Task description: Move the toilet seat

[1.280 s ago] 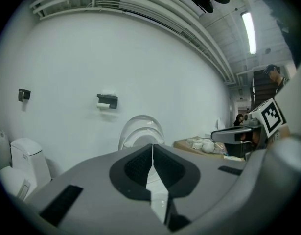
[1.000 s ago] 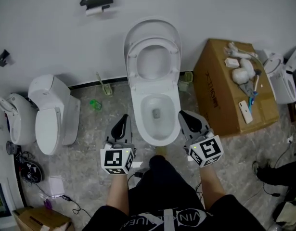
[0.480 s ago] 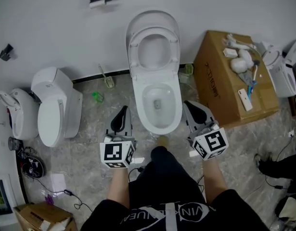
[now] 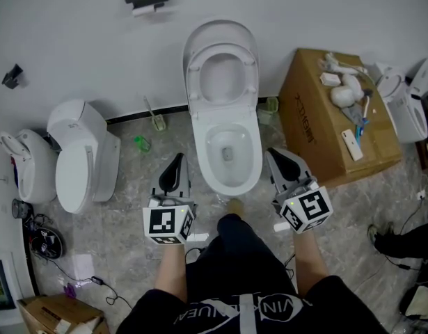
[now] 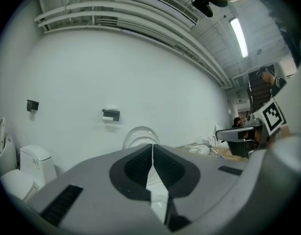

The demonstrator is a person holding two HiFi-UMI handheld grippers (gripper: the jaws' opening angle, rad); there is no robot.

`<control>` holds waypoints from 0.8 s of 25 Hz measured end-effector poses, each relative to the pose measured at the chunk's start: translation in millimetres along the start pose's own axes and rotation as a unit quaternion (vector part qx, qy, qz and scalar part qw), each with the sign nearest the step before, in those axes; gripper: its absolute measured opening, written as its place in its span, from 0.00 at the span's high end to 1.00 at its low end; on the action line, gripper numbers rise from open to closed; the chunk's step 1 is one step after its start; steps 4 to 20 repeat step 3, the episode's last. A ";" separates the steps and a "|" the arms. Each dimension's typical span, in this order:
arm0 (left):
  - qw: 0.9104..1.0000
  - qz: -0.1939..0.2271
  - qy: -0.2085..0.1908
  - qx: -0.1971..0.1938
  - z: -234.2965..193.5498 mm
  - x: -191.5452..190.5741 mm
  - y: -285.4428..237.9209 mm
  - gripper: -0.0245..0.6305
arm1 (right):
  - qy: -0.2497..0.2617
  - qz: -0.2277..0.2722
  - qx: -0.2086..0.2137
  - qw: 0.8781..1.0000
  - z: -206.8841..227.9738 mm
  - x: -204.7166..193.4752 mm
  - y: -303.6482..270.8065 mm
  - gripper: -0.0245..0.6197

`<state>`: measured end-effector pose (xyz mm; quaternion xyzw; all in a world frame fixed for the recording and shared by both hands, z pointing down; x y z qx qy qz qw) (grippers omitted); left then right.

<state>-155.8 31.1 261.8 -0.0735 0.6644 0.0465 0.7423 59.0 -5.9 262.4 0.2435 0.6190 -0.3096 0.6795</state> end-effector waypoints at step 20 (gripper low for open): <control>1.000 0.000 0.001 0.000 2.5 -2.0 3.3 0.95 | -0.005 0.001 0.005 1.000 -2.5 -3.5 2.9 0.95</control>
Point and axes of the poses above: the fingertips, and each gripper's own axes: y backward along the fingers, z to its right, x out of its top, the point moved 2 cm from there along y, backward along the fingers, and after that the axes turned 6 degrees about -y, right-handed, at the moved point
